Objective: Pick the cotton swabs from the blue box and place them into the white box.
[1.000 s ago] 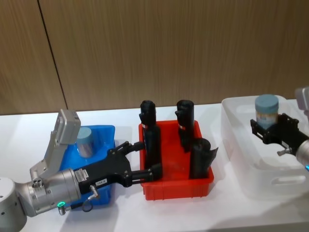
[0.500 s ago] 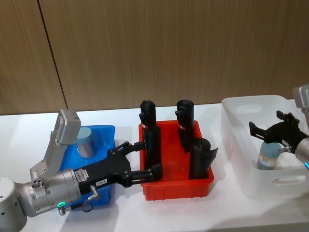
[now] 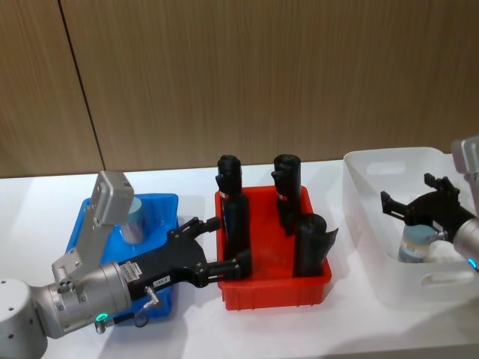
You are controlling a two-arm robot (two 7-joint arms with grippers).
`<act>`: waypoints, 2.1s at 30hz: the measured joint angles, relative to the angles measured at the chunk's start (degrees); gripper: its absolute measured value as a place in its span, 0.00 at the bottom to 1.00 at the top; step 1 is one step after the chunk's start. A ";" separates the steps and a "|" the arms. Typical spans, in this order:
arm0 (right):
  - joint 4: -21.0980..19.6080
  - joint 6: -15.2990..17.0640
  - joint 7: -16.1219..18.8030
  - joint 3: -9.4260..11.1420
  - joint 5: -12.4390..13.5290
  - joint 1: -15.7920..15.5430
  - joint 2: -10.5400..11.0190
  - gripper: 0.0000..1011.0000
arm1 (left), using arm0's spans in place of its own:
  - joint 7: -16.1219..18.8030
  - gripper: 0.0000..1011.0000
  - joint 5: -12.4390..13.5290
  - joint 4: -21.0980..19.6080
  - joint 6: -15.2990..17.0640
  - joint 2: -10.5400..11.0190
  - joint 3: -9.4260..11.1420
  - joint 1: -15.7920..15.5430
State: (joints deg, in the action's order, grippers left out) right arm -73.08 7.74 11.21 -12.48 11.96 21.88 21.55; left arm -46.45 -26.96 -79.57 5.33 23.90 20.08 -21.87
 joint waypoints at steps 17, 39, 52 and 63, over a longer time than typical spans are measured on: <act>-11.45 -2.40 -3.04 -0.20 1.87 -9.22 -0.93 0.99 | 13.11 0.99 4.49 -3.91 -1.29 -0.57 1.72 2.39; -26.06 -5.43 -6.85 -0.45 4.23 -21.00 -2.08 0.99 | 29.65 0.99 10.07 -8.83 -2.98 -1.32 3.90 5.40; -28.15 -5.83 -7.43 -0.49 4.54 -22.72 -2.24 0.99 | 39.39 0.99 13.30 -11.70 -3.95 -1.75 5.15 7.14; -28.15 -5.83 -7.43 -0.45 4.54 -22.72 -2.22 0.99 | 45.24 0.99 15.30 -13.48 -4.55 -2.01 5.91 8.22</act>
State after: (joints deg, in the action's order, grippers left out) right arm -101.23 1.91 3.78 -12.93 16.50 -0.84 19.33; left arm -1.21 -11.66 -93.05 0.78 21.89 25.99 -13.65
